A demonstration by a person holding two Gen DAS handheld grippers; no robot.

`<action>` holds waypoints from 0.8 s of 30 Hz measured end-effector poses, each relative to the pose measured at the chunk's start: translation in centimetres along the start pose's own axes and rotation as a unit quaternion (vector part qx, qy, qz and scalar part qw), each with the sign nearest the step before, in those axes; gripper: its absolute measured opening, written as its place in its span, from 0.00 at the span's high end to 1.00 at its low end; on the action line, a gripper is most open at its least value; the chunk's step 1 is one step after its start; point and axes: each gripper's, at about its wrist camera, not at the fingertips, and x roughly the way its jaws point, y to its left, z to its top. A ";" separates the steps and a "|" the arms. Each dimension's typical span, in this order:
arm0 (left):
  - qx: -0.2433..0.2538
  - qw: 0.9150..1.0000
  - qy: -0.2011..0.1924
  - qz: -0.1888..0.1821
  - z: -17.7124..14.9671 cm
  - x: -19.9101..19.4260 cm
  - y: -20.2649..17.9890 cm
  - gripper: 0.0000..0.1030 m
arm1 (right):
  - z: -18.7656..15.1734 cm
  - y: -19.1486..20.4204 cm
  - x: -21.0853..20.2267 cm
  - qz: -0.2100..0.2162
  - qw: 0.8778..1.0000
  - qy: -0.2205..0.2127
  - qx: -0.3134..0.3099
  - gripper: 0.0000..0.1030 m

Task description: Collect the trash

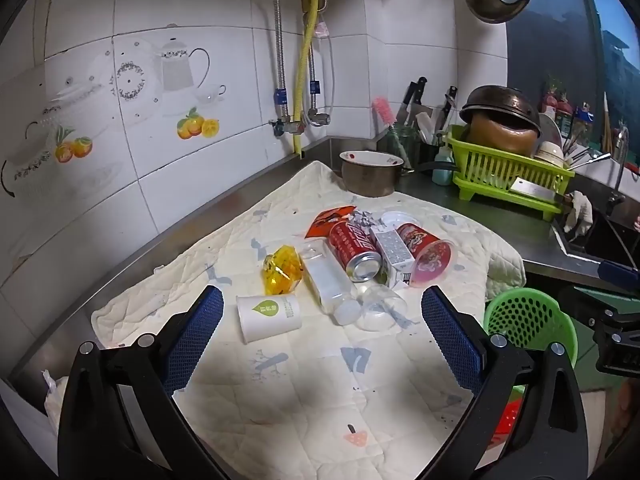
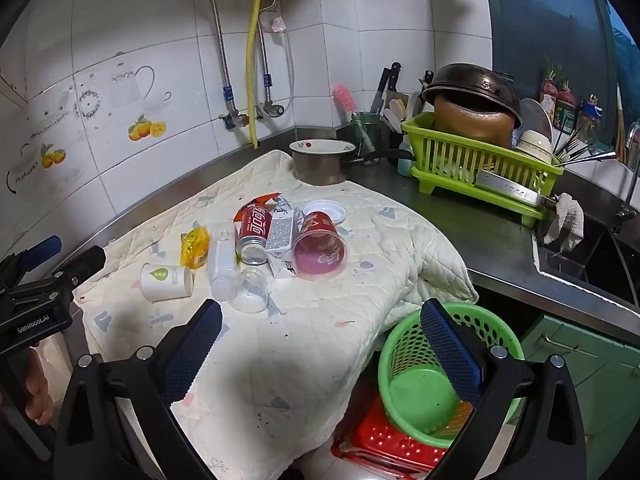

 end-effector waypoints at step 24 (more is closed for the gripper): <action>-0.007 1.000 0.003 0.006 0.3 0.0 0.4 0.05 | -0.4 0.3 0.2 0.004 1.000 0.001 0.000 0.07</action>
